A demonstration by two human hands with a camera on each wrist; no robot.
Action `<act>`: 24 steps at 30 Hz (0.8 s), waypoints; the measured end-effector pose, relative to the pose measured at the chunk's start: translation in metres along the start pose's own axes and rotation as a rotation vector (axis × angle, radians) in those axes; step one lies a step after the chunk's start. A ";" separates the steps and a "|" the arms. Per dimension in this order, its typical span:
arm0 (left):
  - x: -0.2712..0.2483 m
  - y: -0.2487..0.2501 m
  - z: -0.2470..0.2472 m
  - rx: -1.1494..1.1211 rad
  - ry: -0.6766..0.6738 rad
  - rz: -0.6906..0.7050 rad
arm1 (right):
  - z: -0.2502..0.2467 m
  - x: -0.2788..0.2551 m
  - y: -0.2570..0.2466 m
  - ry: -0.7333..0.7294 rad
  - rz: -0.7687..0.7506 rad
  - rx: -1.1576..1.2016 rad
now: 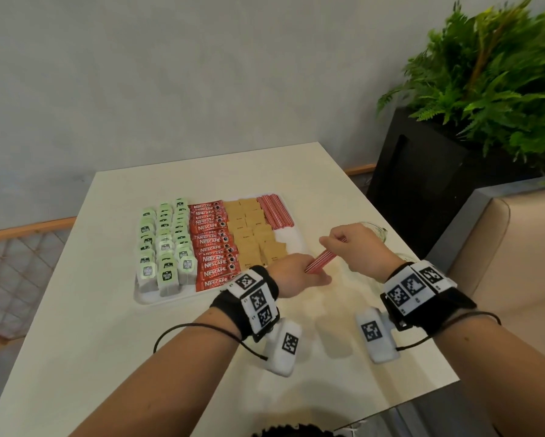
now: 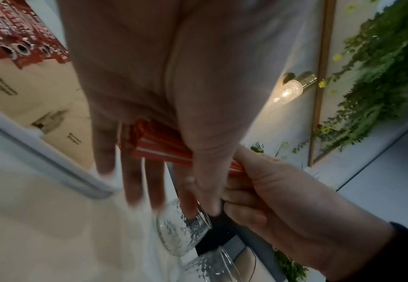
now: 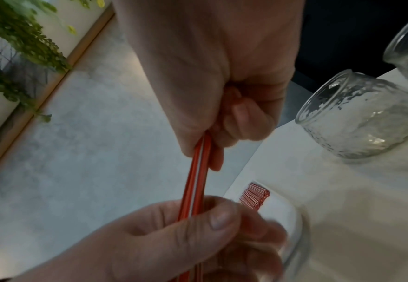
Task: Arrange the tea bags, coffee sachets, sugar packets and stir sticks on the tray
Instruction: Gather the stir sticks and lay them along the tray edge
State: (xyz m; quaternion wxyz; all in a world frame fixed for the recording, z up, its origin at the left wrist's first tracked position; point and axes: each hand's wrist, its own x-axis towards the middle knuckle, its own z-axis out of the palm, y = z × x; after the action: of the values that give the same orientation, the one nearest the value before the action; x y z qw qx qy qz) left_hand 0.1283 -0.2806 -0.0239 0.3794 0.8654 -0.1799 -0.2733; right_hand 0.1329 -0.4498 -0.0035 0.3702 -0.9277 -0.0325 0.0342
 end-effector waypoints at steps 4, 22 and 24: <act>-0.006 0.005 0.006 -0.347 -0.088 -0.068 | -0.008 0.000 -0.005 -0.016 0.020 0.171; 0.021 0.001 -0.030 -1.299 0.183 -0.217 | 0.006 0.015 -0.017 -0.083 -0.271 0.052; 0.025 0.003 -0.035 -1.414 0.217 -0.249 | 0.015 0.013 -0.020 -0.163 -0.339 -0.060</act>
State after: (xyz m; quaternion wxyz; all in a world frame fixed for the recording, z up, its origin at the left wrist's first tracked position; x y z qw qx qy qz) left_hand 0.1686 -0.2762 -0.0103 0.8298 0.4497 0.1786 -0.2779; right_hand 0.1442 -0.4239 -0.0005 0.3390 -0.9137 -0.2193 0.0453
